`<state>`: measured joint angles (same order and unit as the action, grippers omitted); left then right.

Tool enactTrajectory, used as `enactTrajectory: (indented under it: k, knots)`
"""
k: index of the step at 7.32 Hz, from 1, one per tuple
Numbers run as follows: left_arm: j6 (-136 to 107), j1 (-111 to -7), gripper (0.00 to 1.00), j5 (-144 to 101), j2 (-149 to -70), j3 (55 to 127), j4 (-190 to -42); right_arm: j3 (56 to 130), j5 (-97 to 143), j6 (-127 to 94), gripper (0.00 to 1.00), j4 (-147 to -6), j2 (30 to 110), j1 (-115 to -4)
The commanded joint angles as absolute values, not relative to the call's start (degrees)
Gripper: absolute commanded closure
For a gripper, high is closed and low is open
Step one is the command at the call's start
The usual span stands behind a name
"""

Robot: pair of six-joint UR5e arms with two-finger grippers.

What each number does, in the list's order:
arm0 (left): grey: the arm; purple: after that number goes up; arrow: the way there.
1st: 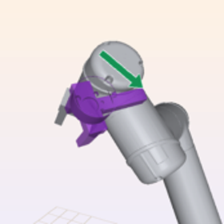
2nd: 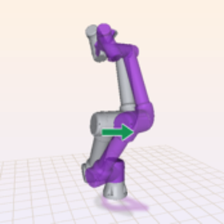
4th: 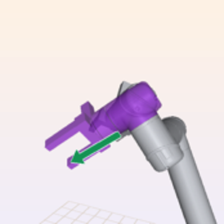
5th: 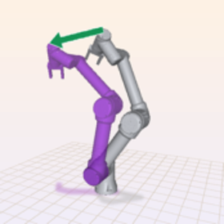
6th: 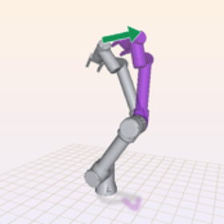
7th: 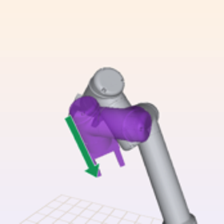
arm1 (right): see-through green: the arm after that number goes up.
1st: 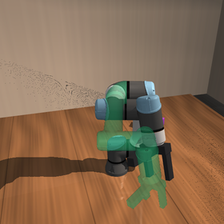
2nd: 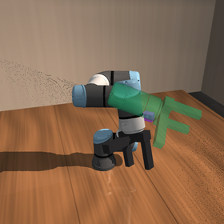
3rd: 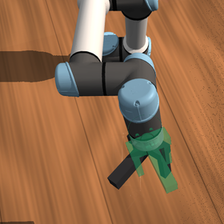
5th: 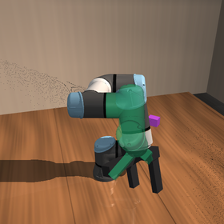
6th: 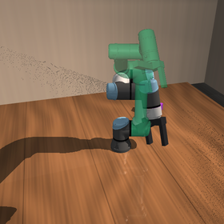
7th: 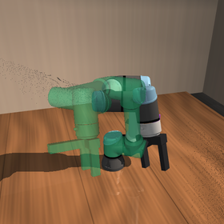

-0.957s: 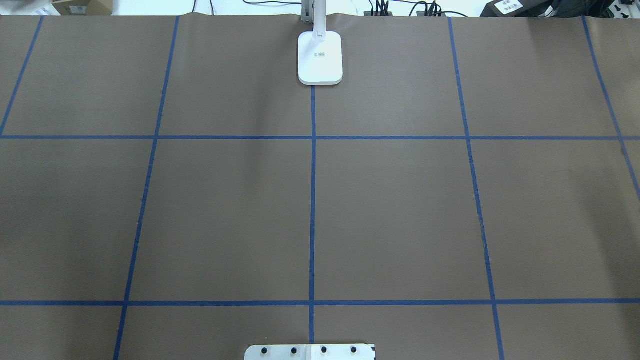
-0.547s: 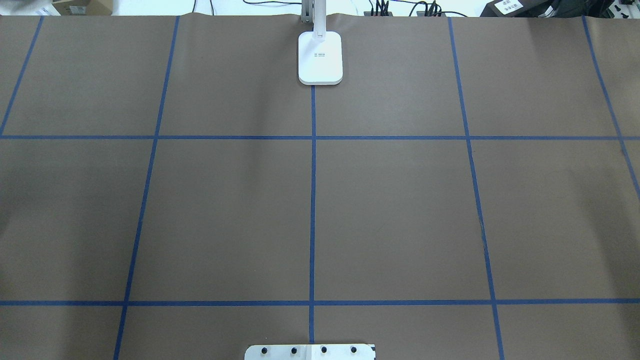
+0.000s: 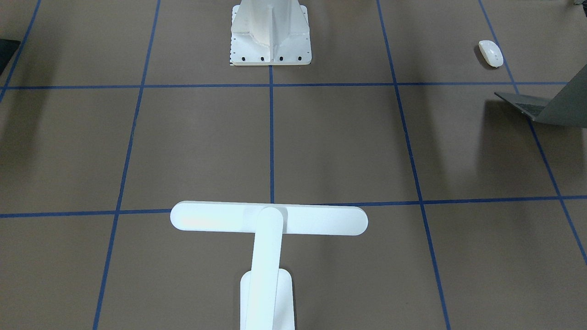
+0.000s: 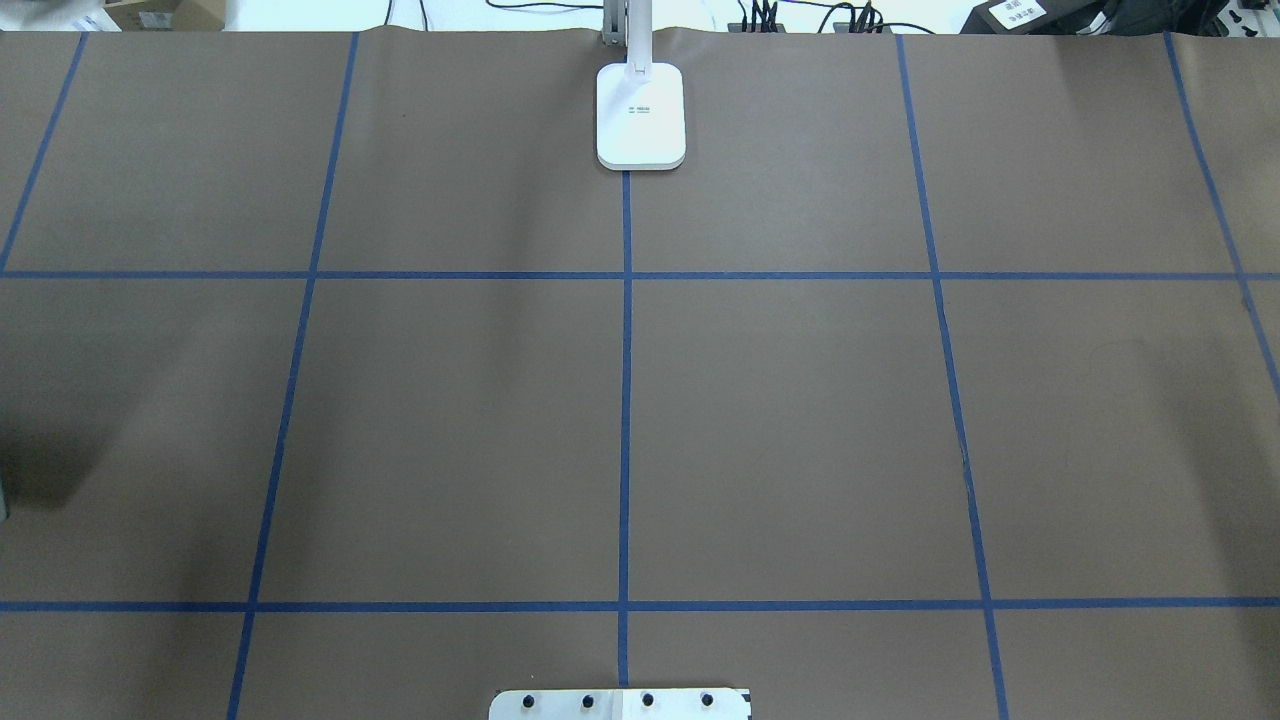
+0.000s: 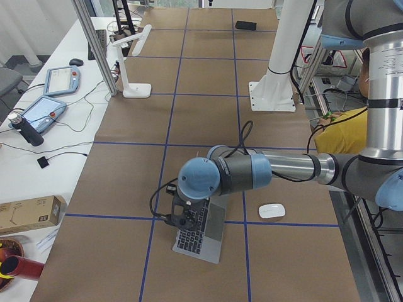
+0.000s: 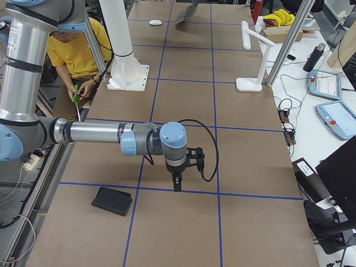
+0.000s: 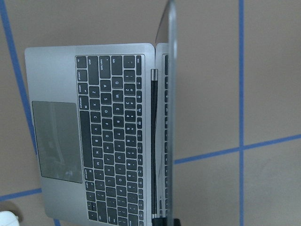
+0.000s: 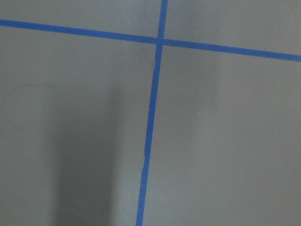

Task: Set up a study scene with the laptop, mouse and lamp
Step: 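Carry the open silver laptop with the left gripper onto the table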

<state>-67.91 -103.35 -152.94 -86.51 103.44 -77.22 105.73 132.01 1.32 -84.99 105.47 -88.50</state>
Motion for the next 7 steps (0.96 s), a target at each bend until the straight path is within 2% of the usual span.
enactTrajectory:
  k: [1, 4, 7]
  knots:
    - [-80.6, -97.4, 1.0, -153.3, -95.5, 106.7, -77.3, 105.7, 132.0, 1.3, 0.0, -85.0, 105.5, -88.5]
    - [-101.7, -87.9, 1.0, -152.8, -106.9, 108.1, -81.3, 105.7, 132.0, 1.3, 0.0, -85.0, 105.4, -88.5]
    - [-124.1, -73.9, 1.0, -143.1, -116.3, 108.2, -87.5, 105.6, 132.0, 1.3, 0.0, -85.1, 105.4, -88.5]
